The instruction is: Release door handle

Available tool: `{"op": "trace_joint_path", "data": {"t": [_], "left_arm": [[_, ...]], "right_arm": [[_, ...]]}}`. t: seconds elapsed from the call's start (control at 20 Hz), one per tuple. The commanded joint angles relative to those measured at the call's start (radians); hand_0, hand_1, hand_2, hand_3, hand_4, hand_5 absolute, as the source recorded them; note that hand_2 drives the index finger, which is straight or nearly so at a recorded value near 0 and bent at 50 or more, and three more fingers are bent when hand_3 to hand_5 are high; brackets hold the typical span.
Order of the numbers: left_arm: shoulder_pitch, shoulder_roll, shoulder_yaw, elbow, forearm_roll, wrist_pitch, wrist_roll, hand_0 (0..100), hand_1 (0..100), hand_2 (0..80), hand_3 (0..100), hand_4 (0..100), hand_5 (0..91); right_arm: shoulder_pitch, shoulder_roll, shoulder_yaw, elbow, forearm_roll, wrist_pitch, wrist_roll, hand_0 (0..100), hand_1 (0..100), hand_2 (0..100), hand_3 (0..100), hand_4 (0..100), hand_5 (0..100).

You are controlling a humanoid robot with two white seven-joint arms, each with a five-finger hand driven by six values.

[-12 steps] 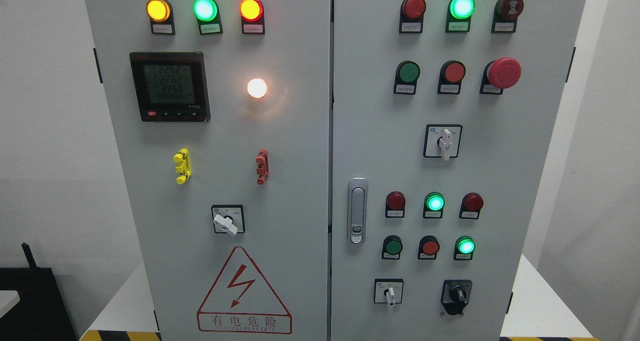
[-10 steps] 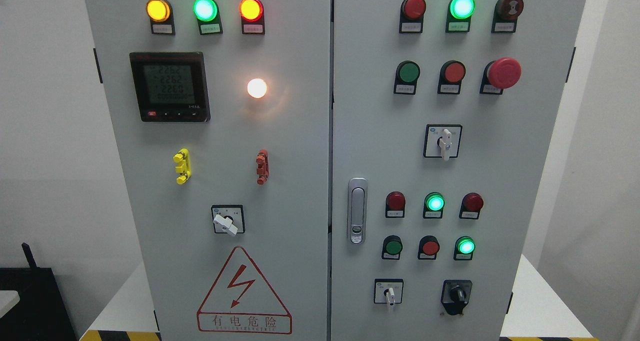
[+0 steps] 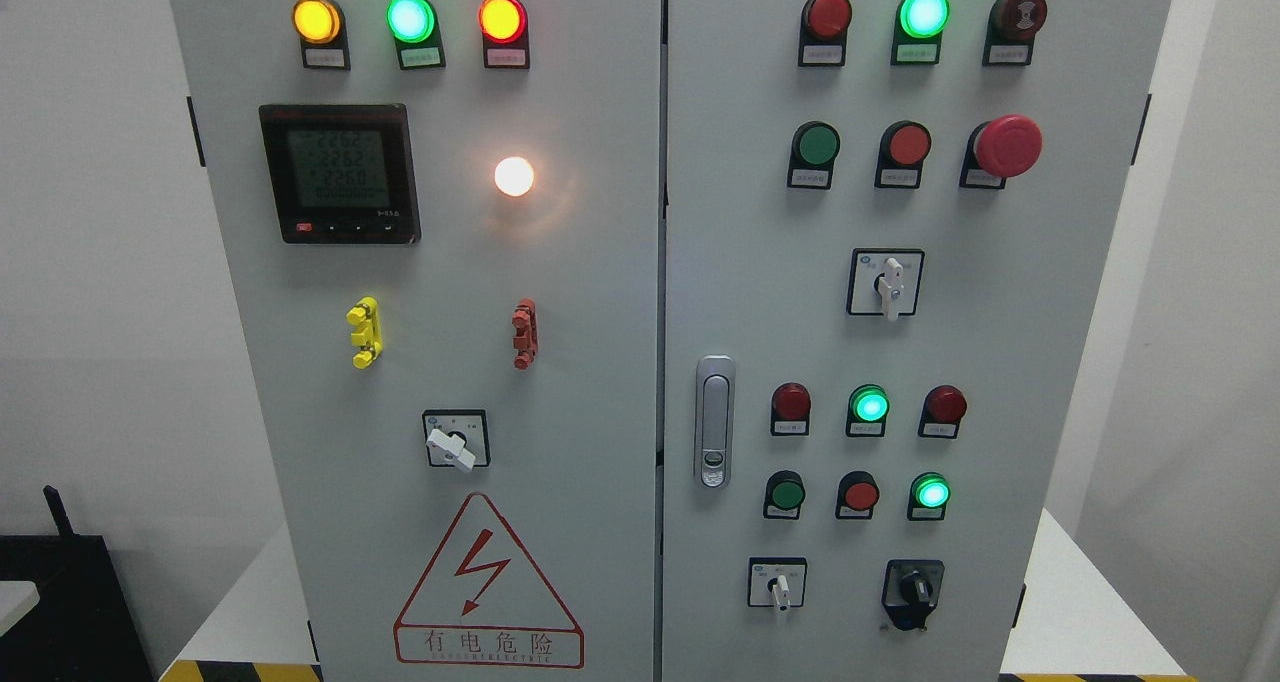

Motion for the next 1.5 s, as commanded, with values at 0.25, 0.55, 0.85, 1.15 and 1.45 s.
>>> {"op": "trace_joint_path", "data": {"t": [0.25,0.55,0.85,1.15,1.45], "left_arm": [[-0.015,0.0,0.025,0.023,-0.029,0.0,-0.001,12,39,0.0,0,0,0.0],[-0.015,0.0,0.024,0.024,-0.029,0.0,-0.001,12,39,0.0,0,0,0.0],[-0.015,0.0,0.025,0.023,-0.029,0.0,-0.001,12,39,0.0,0,0,0.0],[-0.015,0.0,0.025,0.023,-0.029,0.0,-0.001,12,39,0.0,0,0,0.0],[-0.015,0.0,0.025,0.023,-0.029,0.0,-0.001,12,39,0.0,0,0,0.0]], "right_arm": [[-0.004,-0.001,0.003,-0.003,0.163,-0.003,-0.016,43,18,0,25,23,20],[-0.02,0.0,0.003,-0.005,0.394,-0.026,-0.091,47,29,0,48,43,41],[-0.041,0.0,0.019,-0.005,0.582,-0.057,-0.125,47,37,0,66,59,62],[-0.084,0.0,0.039,0.003,0.761,-0.055,-0.17,43,44,0,86,73,73],[-0.135,0.002,0.043,0.011,0.91,-0.046,-0.168,41,43,0,94,81,82]]}}
